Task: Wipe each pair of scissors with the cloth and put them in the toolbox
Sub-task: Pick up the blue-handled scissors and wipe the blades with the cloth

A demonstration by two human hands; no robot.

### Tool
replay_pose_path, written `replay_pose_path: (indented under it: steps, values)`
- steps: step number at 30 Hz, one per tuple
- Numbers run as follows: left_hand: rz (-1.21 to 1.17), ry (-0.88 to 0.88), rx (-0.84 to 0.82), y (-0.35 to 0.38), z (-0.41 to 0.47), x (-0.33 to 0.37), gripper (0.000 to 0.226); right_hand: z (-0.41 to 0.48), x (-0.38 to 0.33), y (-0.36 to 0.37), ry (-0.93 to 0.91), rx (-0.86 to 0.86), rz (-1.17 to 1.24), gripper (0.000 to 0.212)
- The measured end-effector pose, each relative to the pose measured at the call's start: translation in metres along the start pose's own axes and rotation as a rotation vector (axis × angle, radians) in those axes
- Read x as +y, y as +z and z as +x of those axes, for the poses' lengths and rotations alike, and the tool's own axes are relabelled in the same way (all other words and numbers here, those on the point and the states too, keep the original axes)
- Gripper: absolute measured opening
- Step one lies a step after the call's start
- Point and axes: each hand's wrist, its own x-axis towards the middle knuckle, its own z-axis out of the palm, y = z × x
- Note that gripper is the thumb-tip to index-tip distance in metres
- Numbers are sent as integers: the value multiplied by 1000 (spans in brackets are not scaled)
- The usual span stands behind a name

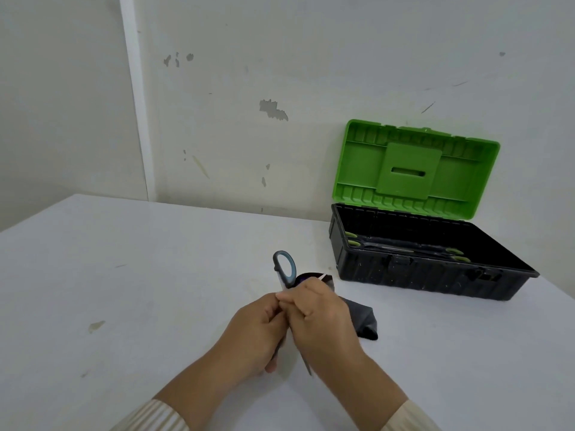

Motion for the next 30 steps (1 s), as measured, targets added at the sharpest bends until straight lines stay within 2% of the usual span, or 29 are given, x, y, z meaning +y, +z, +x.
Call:
replay_pose_path:
  steps: [4,7,9,12,15,19,21,23,25,28,30]
  values:
    - [26,29,4,-1,-3,2,28,12,17,-10,1,136,-105,10]
    - [9,22,-1,0,-2,2,25,0,9,-4,-8,27,-25,14]
    - [-27,9,-4,-2,-2,3,25,-4,8,-1,-29,30,54,16]
    - [-23,12,-33,-5,-4,6,28,13,29,-12,105,183,60,16]
    - [-17,14,-47,-3,-4,8,29,20,40,-30,234,253,55,15]
    - [-33,-24,3,-4,-3,10,28,13,33,-37,205,410,36,17]
    - [-35,-35,14,-3,-3,9,25,8,13,-29,134,268,104,18]
    - [-42,-28,20,-1,-3,7,21,2,-4,-13,40,42,66,16]
    - [-38,-16,43,-2,-3,4,20,0,-5,-4,-26,-71,20,23]
    - [-69,0,69,-5,-1,4,16,4,-1,-12,-51,-23,73,22]
    - [-59,-5,69,-6,0,4,16,7,0,-12,-87,25,17,29]
